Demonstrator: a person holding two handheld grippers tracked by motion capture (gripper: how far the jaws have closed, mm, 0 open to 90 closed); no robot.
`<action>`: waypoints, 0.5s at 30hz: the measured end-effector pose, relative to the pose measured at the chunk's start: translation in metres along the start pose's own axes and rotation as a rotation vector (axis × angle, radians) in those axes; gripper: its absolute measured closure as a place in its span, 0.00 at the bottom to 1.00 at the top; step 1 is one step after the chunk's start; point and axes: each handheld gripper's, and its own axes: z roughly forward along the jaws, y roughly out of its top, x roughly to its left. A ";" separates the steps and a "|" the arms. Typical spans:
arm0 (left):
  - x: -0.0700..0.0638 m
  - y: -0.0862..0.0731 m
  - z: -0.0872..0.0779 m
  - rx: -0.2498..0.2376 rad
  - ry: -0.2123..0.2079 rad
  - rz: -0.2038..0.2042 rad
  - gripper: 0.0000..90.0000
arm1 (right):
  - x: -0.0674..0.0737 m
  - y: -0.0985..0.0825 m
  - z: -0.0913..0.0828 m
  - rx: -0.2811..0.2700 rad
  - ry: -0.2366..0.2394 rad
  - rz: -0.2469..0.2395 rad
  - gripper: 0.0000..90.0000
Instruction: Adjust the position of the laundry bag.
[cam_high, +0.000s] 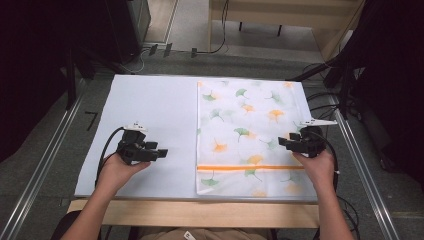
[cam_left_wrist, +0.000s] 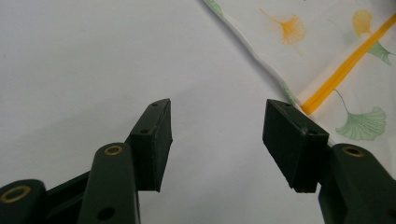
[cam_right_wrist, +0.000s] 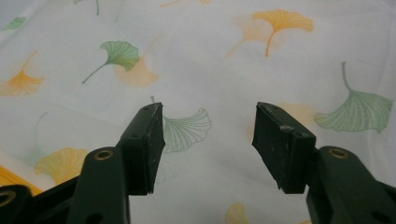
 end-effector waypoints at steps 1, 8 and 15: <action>-0.001 0.000 0.000 0.001 -0.005 0.002 0.49 | 0.001 0.000 -0.001 -0.005 0.001 0.002 0.48; -0.002 0.001 -0.001 -0.019 0.009 0.033 0.44 | 0.008 -0.003 -0.005 -0.016 0.027 0.009 0.41; -0.004 0.003 0.002 -0.011 0.004 0.036 0.44 | 0.010 -0.003 0.001 -0.001 0.029 -0.019 0.48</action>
